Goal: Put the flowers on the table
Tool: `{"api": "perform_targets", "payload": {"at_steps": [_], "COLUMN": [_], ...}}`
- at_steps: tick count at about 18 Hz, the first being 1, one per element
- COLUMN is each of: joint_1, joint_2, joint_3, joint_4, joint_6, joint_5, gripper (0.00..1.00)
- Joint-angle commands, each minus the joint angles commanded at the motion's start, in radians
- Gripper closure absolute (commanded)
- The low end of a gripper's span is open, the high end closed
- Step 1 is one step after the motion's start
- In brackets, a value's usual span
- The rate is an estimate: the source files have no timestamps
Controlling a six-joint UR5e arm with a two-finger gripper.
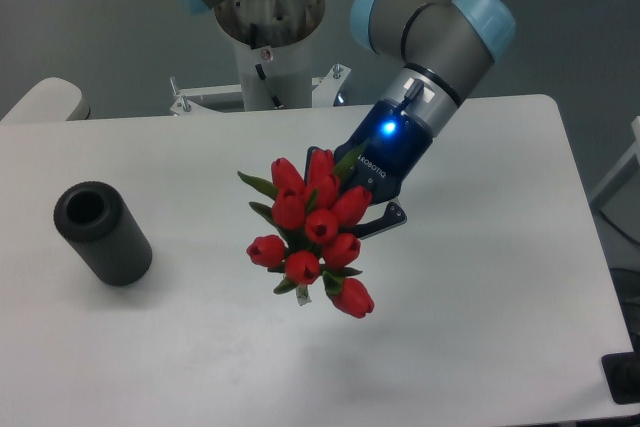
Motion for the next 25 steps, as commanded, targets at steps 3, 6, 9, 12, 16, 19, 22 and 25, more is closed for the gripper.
{"api": "perform_targets", "payload": {"at_steps": [3,6,9,12,16,19,22,25], "joint_1": [0.000,0.000,0.006,0.040,0.066,0.075,0.067,0.060], "joint_2": [0.000,0.002,0.005,0.009,0.017,0.040,0.067,0.089], "joint_3": [0.002,0.006,0.012,0.023,0.002,-0.018,-0.037,-0.047], "joint_4": [0.002,0.000,0.000,0.000,-0.003,-0.005,-0.006,-0.008], "joint_6": [0.000,0.000,0.000,0.000,0.095,0.138,0.155,0.189], "joint_5": [0.005,0.006,0.008,0.012,0.018,0.102,0.263,0.388], "gripper": [0.73,0.73,0.73,0.73,0.73,0.73,0.73,0.73]}}
